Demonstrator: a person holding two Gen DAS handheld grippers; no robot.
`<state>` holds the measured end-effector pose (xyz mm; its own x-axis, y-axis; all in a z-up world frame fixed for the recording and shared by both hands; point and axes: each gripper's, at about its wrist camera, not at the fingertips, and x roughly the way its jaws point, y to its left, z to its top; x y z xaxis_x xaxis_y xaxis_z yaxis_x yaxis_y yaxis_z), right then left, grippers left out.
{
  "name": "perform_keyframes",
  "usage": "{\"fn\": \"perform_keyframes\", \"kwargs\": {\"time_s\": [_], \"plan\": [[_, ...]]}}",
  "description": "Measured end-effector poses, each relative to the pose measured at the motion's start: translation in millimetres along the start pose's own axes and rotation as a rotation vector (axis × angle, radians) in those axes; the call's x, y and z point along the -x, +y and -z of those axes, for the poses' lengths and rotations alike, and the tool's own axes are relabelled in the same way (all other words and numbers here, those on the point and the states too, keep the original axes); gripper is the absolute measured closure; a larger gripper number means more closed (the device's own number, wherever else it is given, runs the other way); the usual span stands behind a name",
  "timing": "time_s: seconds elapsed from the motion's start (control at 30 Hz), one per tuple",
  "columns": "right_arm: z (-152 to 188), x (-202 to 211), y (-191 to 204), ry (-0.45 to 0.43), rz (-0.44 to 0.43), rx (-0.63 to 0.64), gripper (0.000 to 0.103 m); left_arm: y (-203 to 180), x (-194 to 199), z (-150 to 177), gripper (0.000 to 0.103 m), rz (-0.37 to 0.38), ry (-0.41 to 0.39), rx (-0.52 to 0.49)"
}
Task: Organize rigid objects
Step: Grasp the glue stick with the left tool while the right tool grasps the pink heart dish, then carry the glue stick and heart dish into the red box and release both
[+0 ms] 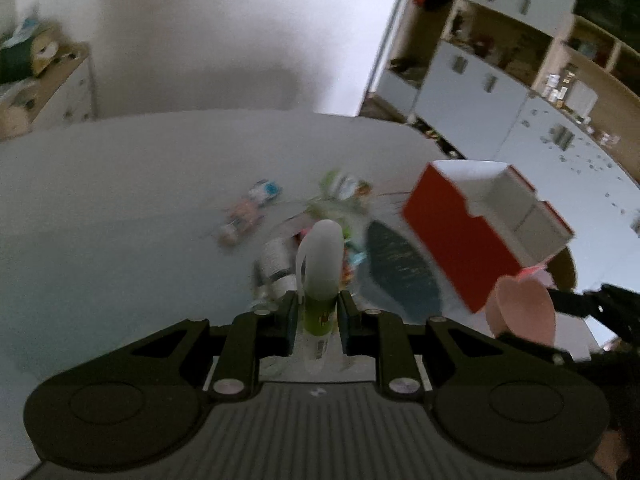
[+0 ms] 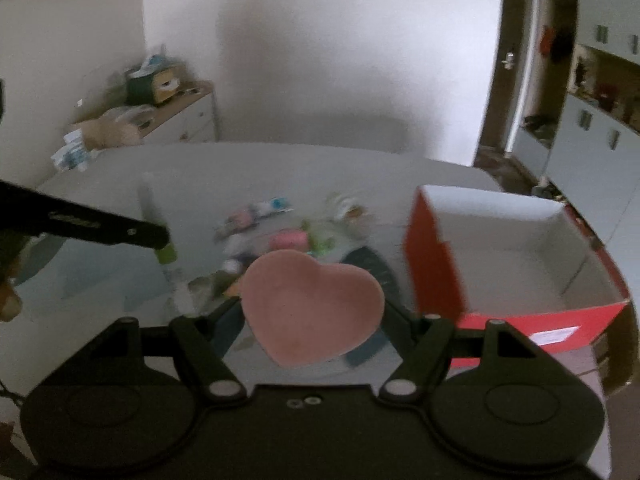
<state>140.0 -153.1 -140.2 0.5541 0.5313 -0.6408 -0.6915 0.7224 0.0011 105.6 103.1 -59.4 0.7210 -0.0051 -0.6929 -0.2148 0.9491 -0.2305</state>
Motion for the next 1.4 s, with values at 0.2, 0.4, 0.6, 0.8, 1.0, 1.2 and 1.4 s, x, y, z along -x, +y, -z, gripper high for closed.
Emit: {"fn": "perform_keyframes", "kwargs": {"time_s": [0.2, 0.4, 0.6, 0.8, 1.0, 1.2, 1.4], "plan": [[-5.8, -0.3, -49.7, -0.015, 0.066, -0.033, 0.030, -42.3, -6.9, -22.1, 0.083, 0.063, -0.001, -0.057], [-9.9, -7.1, -100.5, -0.017, 0.105, -0.048, 0.030, -93.4, -24.0, -46.9, 0.083, 0.111, -0.001, -0.102], [-12.8, -23.9, -155.9, 0.001, 0.126, -0.049, 0.030, -147.5, -46.8, -75.4, 0.083, 0.146, -0.002, -0.134], [-14.8, -48.4, -198.2, 0.034, 0.142, -0.020, 0.030, -198.0, -71.3, -102.4, 0.083, 0.166, -0.009, -0.146], [-13.0, -76.1, -224.3, 0.081, 0.127, 0.026, 0.030, -237.9, -106.9, -115.9, 0.083, 0.154, 0.026, -0.165], [-11.3, -96.5, -239.7, 0.108, 0.080, 0.067, 0.030, -265.5, -154.1, -114.8, 0.083, 0.123, 0.110, -0.190], [-12.3, -116.3, -249.9, 0.154, 0.043, 0.100, 0.030, -274.2, -198.9, -107.9, 0.083, 0.071, 0.199, -0.203]]}}
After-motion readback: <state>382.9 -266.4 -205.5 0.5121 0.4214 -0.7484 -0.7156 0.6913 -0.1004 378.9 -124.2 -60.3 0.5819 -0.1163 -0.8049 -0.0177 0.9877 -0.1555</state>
